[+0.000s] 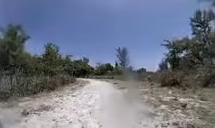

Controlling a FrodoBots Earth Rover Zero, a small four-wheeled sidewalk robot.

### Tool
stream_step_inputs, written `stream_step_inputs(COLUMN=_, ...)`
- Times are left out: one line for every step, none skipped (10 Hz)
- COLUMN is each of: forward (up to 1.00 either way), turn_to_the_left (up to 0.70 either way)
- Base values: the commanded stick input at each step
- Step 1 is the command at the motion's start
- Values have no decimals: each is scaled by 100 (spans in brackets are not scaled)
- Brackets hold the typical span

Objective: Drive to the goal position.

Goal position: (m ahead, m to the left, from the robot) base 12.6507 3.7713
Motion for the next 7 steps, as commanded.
stream_step_inputs(forward=45, turn_to_the_left=0)
stream_step_inputs(forward=45, turn_to_the_left=0)
stream_step_inputs(forward=45, turn_to_the_left=0)
stream_step_inputs(forward=45, turn_to_the_left=0)
stream_step_inputs(forward=45, turn_to_the_left=0)
stream_step_inputs(forward=45, turn_to_the_left=0)
stream_step_inputs(forward=45, turn_to_the_left=0)
